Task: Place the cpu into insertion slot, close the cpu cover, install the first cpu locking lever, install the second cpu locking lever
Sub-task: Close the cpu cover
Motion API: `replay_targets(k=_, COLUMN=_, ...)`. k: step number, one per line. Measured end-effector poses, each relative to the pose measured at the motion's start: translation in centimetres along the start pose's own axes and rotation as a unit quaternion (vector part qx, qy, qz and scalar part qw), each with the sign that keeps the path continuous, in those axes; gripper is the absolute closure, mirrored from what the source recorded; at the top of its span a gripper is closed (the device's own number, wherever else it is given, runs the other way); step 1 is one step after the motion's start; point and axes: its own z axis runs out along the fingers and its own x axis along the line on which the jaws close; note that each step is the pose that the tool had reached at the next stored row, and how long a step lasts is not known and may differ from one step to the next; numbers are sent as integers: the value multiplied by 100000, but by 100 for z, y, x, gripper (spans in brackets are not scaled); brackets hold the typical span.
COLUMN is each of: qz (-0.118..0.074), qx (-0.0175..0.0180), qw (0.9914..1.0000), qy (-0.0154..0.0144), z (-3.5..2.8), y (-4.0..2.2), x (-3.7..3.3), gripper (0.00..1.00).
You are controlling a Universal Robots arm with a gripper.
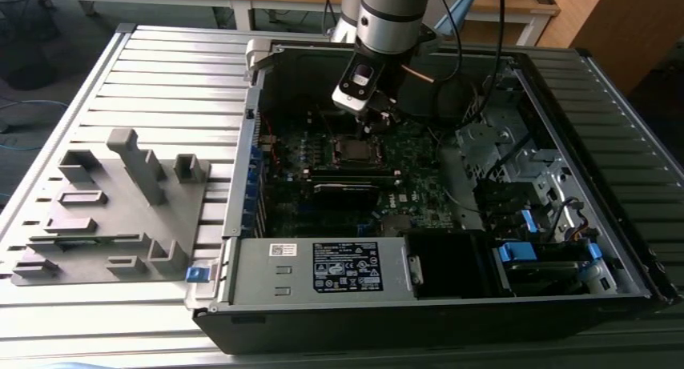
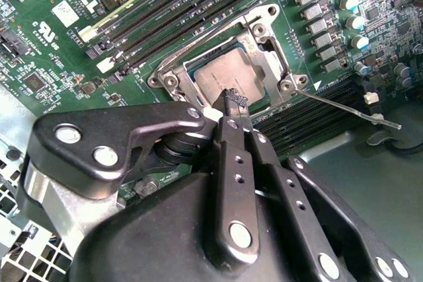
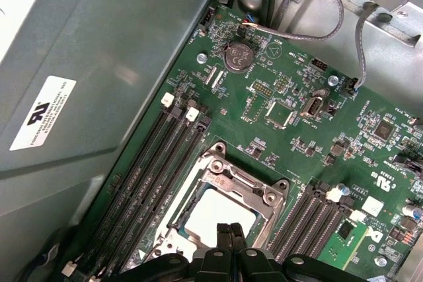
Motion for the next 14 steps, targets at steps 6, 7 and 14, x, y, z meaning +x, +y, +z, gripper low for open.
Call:
replay_targets(k=6, qz=-685, qx=13, qw=99998, qy=0, z=0, y=0, x=0, gripper=89)
replay_targets(k=7, qz=-852, qx=16, qw=99996, qy=-1, z=0, y=0, x=0, gripper=89)
replay_targets(k=14, qz=-1053, qx=25, qw=99994, qy=-8, z=0, y=0, x=0, gripper=89)
